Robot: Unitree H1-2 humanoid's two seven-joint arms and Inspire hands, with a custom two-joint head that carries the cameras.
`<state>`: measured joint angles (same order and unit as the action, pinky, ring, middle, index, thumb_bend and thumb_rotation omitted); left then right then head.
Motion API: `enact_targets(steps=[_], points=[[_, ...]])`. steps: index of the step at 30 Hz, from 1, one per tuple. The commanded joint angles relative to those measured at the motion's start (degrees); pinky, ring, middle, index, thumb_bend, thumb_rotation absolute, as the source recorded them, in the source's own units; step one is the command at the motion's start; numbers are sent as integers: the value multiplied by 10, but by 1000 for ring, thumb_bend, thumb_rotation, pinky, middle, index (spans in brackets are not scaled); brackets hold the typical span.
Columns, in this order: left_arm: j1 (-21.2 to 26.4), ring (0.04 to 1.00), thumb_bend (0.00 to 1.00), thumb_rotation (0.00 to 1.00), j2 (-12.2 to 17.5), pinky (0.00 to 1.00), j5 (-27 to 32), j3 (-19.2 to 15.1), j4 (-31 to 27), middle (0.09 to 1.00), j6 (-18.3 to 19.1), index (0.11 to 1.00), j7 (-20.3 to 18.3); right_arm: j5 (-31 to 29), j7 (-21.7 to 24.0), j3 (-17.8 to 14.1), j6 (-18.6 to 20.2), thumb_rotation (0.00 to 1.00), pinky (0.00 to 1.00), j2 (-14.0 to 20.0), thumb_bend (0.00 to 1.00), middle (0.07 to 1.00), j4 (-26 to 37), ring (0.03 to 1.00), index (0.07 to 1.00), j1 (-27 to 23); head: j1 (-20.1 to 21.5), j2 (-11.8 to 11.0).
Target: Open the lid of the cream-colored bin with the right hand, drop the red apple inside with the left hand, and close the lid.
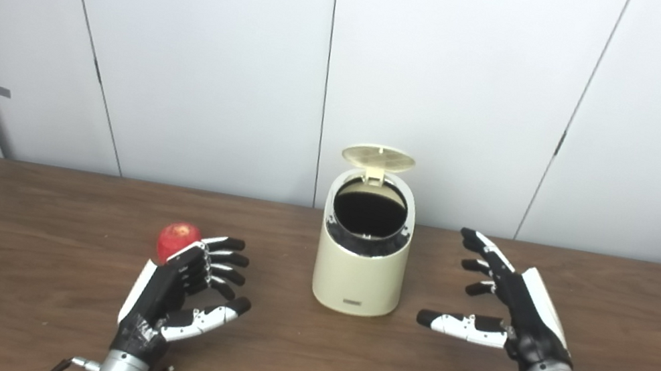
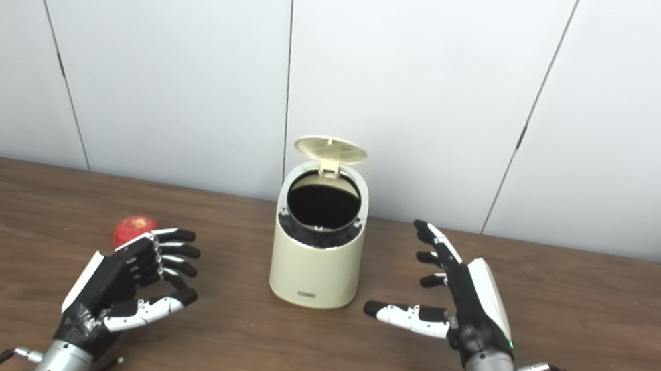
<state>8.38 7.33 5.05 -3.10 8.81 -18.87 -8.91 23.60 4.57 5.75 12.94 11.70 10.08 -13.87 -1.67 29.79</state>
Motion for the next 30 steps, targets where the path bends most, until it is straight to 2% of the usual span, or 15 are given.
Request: enact_targets(steps=[1, 5, 9, 11, 14, 17, 22, 26, 30], points=[[-9, 590, 641, 50, -7, 477, -3, 1, 8, 673, -5, 729, 9, -6, -17, -8, -28, 269, 681, -1, 788, 898, 19, 824, 901, -1, -7, 0], [-9, 584, 661, 55, -11, 476, -14, -3, -2, 664, -6, 707, 23, -4, -19, -5, -35, 237, 659, -1, 784, 890, 23, 806, 898, 15, -28, -2], [-2, 603, 660, 6, -10, 536, -93, -26, -28, 669, -54, 703, 86, -18, -16, -11, -43, 198, 671, 5, 776, 909, 24, 819, 897, 29, -69, -5], [0, 643, 678, 10, -14, 568, -121, -40, -46, 696, -56, 712, 115, -21, -14, -14, -46, 186, 700, 9, 765, 907, 23, 825, 902, 32, -80, -5], [5, 694, 713, 39, -19, 576, -182, -65, -78, 735, -43, 731, 167, -25, -16, -18, -55, 178, 690, 14, 764, 904, 11, 827, 904, 34, -100, -8], [13, 762, 737, 78, -11, 587, -219, -84, -99, 795, -15, 773, 196, -37, -15, -25, -64, 140, 693, 18, 758, 908, 1, 838, 907, 37, -111, -12], [24, 834, 769, 99, 8, 642, -234, -97, -114, 886, 26, 842, 210, -35, -11, -28, -65, 160, 675, 23, 757, 903, -2, 828, 908, 37, -117, -11], [29, 871, 761, 114, 20, 698, -237, -100, -113, 924, 38, 904, 217, -35, -6, -27, -60, 142, 669, 24, 753, 900, 3, 822, 905, 37, -119, -11], [36, 885, 769, 106, 27, 704, -248, -98, -102, 940, 54, 927, 223, -35, -2, -25, -56, 121, 670, 23, 750, 902, 7, 820, 906, 36, -120, -9]])
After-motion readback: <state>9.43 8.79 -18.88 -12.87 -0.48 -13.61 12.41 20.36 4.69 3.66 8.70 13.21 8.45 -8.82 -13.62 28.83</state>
